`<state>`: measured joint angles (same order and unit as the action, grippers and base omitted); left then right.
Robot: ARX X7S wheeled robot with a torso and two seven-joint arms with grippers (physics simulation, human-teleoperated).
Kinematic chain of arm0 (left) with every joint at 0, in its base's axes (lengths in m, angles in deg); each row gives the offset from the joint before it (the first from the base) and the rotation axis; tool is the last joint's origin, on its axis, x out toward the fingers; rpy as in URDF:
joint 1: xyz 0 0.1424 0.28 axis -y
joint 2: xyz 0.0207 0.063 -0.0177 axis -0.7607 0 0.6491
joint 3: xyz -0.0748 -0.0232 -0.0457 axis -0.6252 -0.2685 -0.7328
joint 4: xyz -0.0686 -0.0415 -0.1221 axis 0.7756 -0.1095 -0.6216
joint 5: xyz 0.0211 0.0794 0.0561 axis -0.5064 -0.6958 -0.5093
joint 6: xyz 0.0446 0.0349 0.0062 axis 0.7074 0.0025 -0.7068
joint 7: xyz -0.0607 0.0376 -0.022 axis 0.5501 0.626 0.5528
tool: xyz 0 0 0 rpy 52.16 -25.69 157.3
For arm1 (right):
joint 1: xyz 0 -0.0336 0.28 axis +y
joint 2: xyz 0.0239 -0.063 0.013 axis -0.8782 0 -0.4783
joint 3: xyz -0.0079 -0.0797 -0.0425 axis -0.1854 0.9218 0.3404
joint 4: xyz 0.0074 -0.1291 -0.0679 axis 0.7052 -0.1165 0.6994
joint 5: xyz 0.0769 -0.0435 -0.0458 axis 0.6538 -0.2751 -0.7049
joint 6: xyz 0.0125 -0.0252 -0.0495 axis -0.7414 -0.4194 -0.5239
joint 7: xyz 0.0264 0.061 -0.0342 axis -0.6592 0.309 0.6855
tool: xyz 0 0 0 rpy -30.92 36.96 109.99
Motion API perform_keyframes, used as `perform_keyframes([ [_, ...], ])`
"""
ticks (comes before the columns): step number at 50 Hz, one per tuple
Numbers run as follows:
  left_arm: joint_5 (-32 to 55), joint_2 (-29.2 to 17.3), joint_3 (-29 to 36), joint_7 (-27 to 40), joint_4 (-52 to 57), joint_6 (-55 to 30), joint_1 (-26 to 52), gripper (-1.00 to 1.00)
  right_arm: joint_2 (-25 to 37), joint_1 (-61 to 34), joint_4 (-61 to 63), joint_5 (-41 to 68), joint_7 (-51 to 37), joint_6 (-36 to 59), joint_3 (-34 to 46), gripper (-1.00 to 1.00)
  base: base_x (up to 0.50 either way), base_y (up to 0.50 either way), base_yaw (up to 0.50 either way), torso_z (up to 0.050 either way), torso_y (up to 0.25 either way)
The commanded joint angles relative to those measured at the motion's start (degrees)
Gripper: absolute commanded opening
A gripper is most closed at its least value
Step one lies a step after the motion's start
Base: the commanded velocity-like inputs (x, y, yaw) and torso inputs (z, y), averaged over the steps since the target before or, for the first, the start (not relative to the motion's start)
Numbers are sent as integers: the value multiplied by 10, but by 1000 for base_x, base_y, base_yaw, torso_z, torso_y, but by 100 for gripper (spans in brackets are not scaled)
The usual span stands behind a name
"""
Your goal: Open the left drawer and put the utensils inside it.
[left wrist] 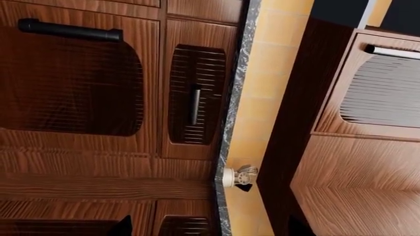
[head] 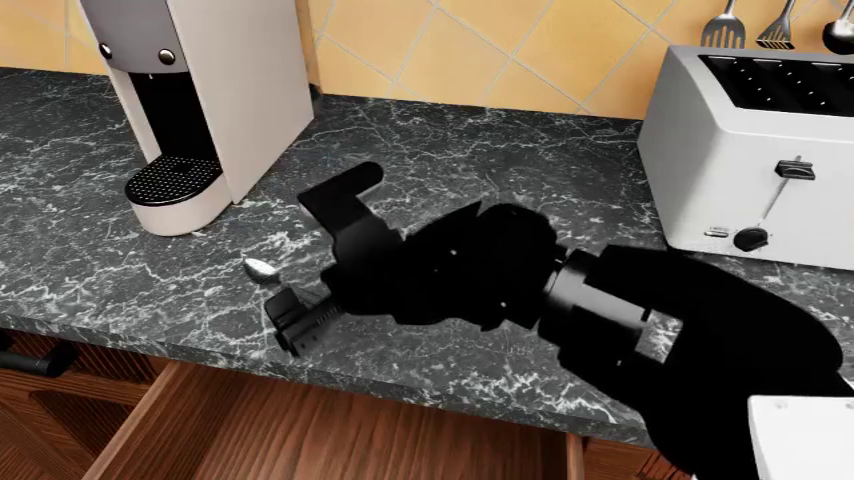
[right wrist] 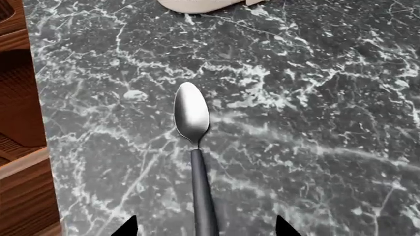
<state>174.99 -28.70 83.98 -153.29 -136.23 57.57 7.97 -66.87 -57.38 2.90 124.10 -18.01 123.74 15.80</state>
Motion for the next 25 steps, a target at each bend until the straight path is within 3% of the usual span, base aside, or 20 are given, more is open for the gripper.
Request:
perform_keyframes([
  [1,11,-1,14,0,0,4,3,100,-3,13,-14,-12,26,-6,20,100,0,0,0,0,0],
  [16,-69,3,-47,0,0,18,6,100,-3,10,-14,-19,31,-2,16,100,0,0,0,0,0],
  [20,-65,3,-37,0,0,26,8,100,-3,2,-7,-16,27,-3,15,100,0,0,0,0,0],
  [25,-74,3,-46,0,0,26,8,100,-3,-3,4,-16,23,-5,16,100,0,0,0,0,-228],
])
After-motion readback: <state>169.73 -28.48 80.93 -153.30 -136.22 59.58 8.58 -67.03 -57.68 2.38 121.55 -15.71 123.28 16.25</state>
